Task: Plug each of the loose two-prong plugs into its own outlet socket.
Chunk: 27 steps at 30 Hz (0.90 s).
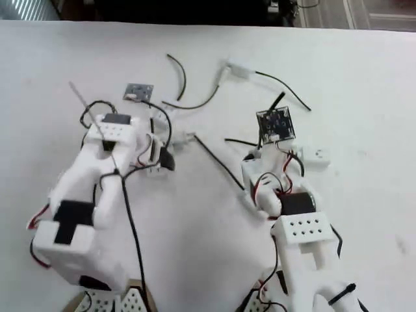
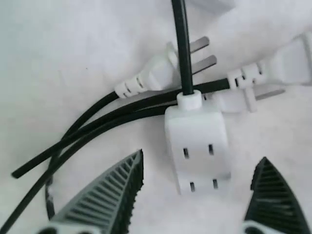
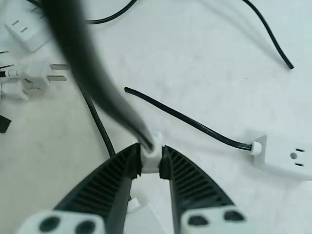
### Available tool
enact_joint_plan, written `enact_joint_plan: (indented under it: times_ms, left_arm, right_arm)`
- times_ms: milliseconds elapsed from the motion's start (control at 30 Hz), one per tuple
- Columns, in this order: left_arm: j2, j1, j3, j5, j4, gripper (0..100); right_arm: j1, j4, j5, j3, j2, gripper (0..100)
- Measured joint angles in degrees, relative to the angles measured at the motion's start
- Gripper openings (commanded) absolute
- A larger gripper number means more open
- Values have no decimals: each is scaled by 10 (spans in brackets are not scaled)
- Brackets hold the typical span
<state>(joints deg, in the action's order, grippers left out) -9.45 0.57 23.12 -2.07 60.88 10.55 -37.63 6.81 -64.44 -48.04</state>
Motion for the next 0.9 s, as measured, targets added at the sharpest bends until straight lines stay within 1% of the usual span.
enact_joint_plan:
  times_ms: [100, 167, 300, 433, 567, 700, 800, 900]
  left_arm:
    - [-54, 1, -36, 0, 6, 175]
    - [-59, 4, -53, 4, 18, 120]
    - [-62, 4, -84, 37, 46, 22]
    - [-62, 4, -114, 62, 84, 21]
    - [-40, 22, -120, 100, 113, 22]
    - [59, 54, -88, 131, 115, 24]
    - [140, 91, -43, 157, 106, 33]
    - [182, 128, 14, 199, 76, 64]
  right_arm:
    - [0, 0, 0, 0, 0, 18]
    - [0, 0, 0, 0, 0, 18]
    - [0, 0, 0, 0, 0, 18]
    - [-6, 0, 0, 0, 0, 18]
    - [-28, 0, 0, 0, 0, 18]
    - [-35, 2, 0, 0, 0, 18]
    - [-63, 2, 0, 0, 0, 18]
    - [-97, 2, 0, 3, 0, 18]
